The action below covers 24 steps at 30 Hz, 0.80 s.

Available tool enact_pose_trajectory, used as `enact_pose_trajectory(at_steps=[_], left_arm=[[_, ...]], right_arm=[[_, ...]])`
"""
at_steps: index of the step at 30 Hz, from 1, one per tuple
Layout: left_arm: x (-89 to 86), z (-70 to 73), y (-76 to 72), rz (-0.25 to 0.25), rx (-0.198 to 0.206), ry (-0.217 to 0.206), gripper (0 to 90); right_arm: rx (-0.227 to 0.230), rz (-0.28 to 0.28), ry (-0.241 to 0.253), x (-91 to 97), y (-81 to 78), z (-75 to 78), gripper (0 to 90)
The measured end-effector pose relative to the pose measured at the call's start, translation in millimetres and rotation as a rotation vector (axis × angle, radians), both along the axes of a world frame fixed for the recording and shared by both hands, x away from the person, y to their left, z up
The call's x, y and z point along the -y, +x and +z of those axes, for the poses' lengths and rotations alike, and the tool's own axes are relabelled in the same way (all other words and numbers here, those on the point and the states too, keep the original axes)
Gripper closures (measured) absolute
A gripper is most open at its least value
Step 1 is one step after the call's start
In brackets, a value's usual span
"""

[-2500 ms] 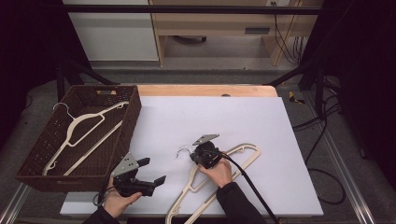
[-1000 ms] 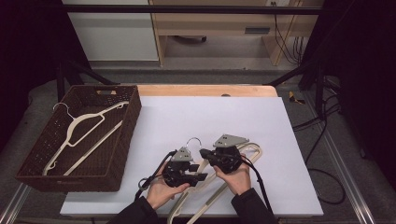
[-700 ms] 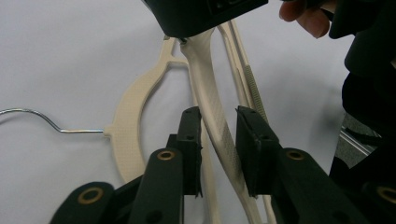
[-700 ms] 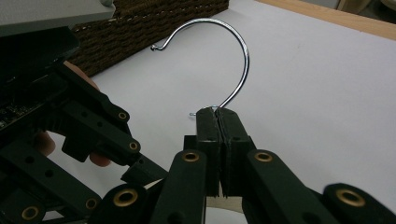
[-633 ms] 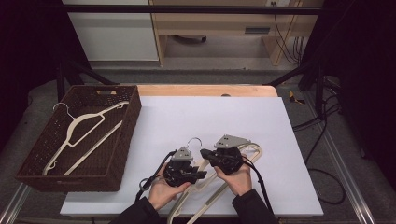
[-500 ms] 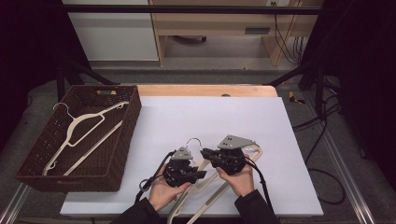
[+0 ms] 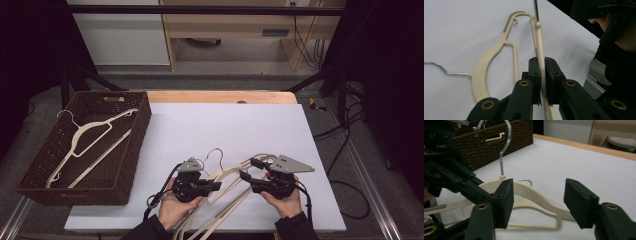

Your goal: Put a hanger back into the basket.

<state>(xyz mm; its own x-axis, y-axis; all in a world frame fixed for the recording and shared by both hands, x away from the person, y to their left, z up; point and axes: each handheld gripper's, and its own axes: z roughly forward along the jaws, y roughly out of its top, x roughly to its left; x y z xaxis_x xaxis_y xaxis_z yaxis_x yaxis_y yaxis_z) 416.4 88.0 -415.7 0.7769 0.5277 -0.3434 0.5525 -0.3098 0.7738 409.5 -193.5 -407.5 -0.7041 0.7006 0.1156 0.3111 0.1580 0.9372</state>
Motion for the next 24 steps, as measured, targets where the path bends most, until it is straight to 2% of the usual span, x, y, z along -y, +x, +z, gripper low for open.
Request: enact_pose_trajectory(at_steps=[2, 3, 5, 7, 11, 17, 18, 24], left_arm=[[0.2, 3.2, -2.3, -0.007, 0.008, -0.003, 85.6], [-0.4, 7.3, -4.5, -0.012, 0.025, -0.002, 85.6], [-1.2, 9.9, -5.4, -0.012, 0.033, -0.001, 85.7], [-3.6, 14.3, -6.2, -0.006, 0.05, -0.001, 85.7], [-12.3, 24.5, -5.3, 0.005, 0.067, -0.02, 85.8], [-33.6, 48.5, -4.1, 0.026, 0.13, -0.028, 85.8], [-33.6, 48.5, -4.1, 0.026, 0.13, -0.028, 85.8], [-54.5, 72.6, -2.4, 0.046, 0.188, -0.042, 85.9]], right_arm=[[0.007, -0.032, 0.017, 12.7, -4.1, 0.6, 29.9], [0.012, -0.051, 0.017, 19.8, -7.3, 1.4, 25.7], [0.019, -0.063, 0.012, 24.1, -9.1, 1.8, 23.2], [0.038, -0.098, 0.004, 35.5, -13.9, 4.1, 15.8], [0.054, -0.129, 0.007, 43.9, -16.9, 7.0, 12.3], [0.057, -0.18, 0.021, 55.2, -16.8, 9.0, 8.1], [0.057, -0.18, 0.021, 55.2, -16.8, 9.0, 8.1], [0.052, -0.197, 0.018, 58.3, -15.4, 7.2, 7.0]])
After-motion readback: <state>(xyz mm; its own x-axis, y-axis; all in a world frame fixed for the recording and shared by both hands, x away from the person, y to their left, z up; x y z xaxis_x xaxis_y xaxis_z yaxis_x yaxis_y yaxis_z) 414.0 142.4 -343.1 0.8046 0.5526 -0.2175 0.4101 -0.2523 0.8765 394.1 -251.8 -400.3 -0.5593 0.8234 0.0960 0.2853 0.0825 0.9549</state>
